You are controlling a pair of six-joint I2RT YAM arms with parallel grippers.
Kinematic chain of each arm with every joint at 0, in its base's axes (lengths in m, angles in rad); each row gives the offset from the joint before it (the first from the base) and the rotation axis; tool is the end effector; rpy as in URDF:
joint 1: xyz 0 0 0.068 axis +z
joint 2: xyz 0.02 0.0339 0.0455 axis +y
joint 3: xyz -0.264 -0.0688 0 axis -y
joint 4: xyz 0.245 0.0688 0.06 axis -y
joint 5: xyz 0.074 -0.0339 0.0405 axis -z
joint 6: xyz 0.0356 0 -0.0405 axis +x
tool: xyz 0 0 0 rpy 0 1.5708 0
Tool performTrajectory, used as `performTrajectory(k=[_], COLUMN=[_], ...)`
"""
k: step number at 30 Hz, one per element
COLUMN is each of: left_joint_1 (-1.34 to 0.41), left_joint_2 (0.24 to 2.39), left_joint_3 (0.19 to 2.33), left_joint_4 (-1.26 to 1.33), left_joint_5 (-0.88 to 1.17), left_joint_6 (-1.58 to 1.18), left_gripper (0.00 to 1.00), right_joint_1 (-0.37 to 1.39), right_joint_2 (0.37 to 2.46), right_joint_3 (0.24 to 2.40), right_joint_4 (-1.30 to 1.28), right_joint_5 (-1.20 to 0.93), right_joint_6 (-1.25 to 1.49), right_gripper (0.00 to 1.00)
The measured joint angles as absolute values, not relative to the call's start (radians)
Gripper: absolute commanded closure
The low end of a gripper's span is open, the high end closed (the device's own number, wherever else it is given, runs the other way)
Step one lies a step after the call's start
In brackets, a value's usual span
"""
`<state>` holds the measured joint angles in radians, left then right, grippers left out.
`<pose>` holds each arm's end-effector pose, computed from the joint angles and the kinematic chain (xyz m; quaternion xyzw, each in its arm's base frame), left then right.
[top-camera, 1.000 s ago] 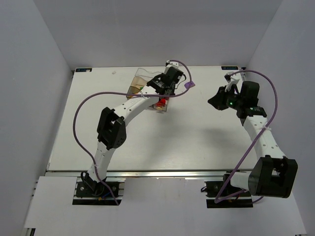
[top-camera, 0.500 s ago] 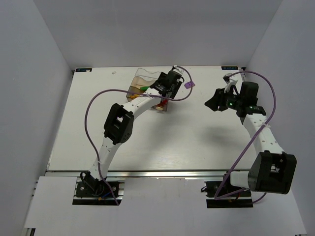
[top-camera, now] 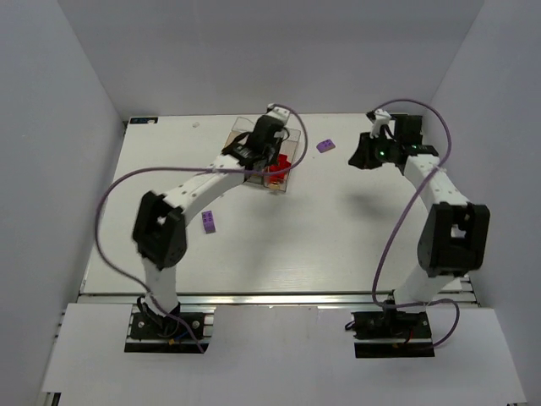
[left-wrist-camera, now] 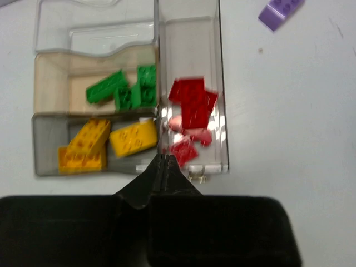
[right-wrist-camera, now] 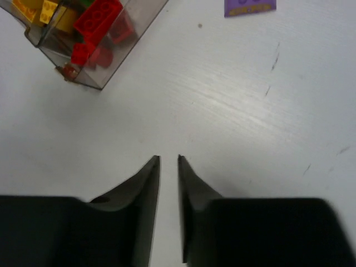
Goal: Sort the legos into containers by color
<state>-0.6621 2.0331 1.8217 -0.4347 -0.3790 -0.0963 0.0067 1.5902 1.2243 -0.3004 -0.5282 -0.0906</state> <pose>0.3830 -0.2819 0.2926 0.1647 0.8675 -0.0055 0.4694 0.3576 0.0203 0.2811 -0.1562 0.8617 0.2169 0.4313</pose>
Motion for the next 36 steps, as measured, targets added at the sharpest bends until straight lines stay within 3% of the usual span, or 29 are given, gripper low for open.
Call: performTrajectory(k=[1,2,3,4,5,10,15,20,23,24,27,30,36], left_joint_1=[-0.660,-0.657,-0.650,-0.643,-0.633,-0.598,-0.601,-0.600,-0.600,-0.600,-0.600,-0.600,-0.600], left_joint_2=[1.953,1.867,1.781,1.705,1.624,1.301,1.118,1.094,1.097,1.100,1.111,1.123,1.129], left_joint_3=[1.734,1.643,1.559,1.486,1.412,1.153,0.979,0.928,0.922,0.922,0.922,0.922,0.922], left_joint_4=[-0.431,-0.420,-0.411,-0.406,-0.407,-0.369,-0.336,-0.327,-0.327,-0.324,-0.321,-0.320,-0.320], left_joint_5=[-0.361,-0.348,-0.337,-0.327,-0.326,-0.342,-0.401,-0.465,-0.480,-0.484,-0.492,-0.499,-0.507], left_joint_6=[-0.116,-0.133,-0.142,-0.149,-0.161,-0.189,-0.184,-0.176,-0.172,-0.172,-0.165,-0.158,-0.154], left_gripper=[0.86,0.65,0.54,0.46,0.42,0.34,0.30,0.30,0.30,0.30,0.29,0.29,0.29], right_joint_1=[0.019,0.031,0.045,0.053,0.064,0.096,0.118,0.142,0.157,0.159,0.164,0.169,0.206], right_joint_2=[1.649,1.705,1.765,1.800,1.863,2.093,2.184,2.220,2.331,2.370,2.400,2.401,2.463], right_joint_3=[1.297,1.365,1.440,1.487,1.562,1.875,1.971,1.987,2.134,2.184,2.185,2.145,2.201], right_joint_4=[-0.325,-0.338,-0.353,-0.361,-0.373,-0.489,-0.552,-0.487,-0.392,-0.358,-0.296,-0.282,-0.316], right_joint_5=[-0.522,-0.525,-0.530,-0.535,-0.550,-0.621,-0.612,-0.550,-0.447,-0.407,-0.317,-0.254,-0.195], right_joint_6=[-0.113,-0.146,-0.185,-0.212,-0.271,-0.620,-1.030,-1.135,-0.976,-0.913,-0.734,-0.598,-0.407], right_gripper=[0.63,0.49,0.43,0.20,0.11,0.11,0.16,0.18,0.82,0.98,0.96,0.81,0.79])
